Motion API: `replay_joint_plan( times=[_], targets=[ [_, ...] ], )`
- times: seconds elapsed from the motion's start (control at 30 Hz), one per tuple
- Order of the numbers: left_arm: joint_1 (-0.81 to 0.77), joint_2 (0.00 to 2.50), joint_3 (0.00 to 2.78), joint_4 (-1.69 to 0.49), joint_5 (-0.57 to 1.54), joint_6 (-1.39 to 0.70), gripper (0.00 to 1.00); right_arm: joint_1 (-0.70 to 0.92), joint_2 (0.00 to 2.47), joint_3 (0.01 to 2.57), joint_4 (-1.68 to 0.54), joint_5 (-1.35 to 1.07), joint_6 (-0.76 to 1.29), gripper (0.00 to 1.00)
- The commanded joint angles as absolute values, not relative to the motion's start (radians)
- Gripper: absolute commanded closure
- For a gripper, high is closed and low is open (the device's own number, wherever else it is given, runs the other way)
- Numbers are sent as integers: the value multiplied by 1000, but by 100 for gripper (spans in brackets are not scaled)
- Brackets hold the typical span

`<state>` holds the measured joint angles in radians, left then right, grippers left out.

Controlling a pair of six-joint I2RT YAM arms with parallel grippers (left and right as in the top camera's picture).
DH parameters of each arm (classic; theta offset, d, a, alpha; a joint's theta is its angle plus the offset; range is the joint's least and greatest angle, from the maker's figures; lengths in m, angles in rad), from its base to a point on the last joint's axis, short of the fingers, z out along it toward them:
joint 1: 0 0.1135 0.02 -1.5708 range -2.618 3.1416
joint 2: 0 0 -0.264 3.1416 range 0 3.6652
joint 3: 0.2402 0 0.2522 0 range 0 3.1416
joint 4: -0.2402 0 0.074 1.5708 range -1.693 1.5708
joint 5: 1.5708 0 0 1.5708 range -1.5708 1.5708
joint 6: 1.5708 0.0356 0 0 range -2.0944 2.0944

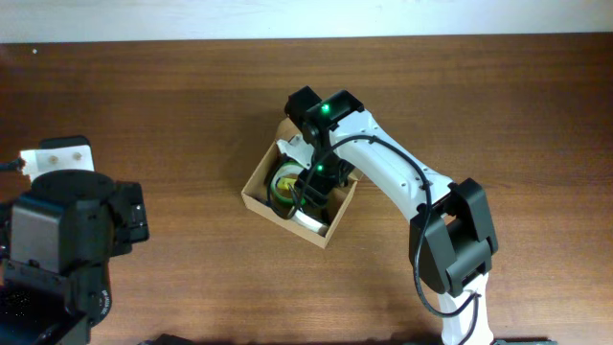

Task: Pack container
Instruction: 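Carry the black marker with the right gripper into the box and release, then withdraw the right gripper and bring the left gripper to the box's left side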

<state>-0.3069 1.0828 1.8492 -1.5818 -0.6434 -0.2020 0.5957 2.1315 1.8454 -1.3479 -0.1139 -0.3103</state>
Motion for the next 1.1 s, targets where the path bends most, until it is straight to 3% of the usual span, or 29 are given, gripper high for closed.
replay_joint_plan(
  times=[0.0, 0.37, 0.4, 0.5, 0.53, 0.83, 1.07],
  targets=[
    [-303, 1084, 1846, -1579, -643, -186, 1, 595, 2124, 1880, -1377, -84, -295, 25],
    [-303, 1083, 1846, -1579, -643, -186, 0, 595, 2000, 2255, -1542, -69, -231, 25],
    [-303, 1083, 1846, -1579, -643, -186, 1, 595, 1997, 2288, -1553, -78, -218, 32],
    [-303, 1083, 1846, -1578, -643, -186, 1, 595, 1996, 2327, -1573, -120, -175, 76],
    [-303, 1083, 1846, -1575, -643, -186, 1, 595, 2001, 2320, -1580, -139, -137, 96],
    [-303, 1083, 1846, -1567, -644, -186, 1, 642, 2003, 2226, -1565, -187, 136, 96],
    [-303, 1097, 1846, -1489, -651, -185, 1, 659, 1972, 2242, -1587, 142, 330, 96]
  ],
)
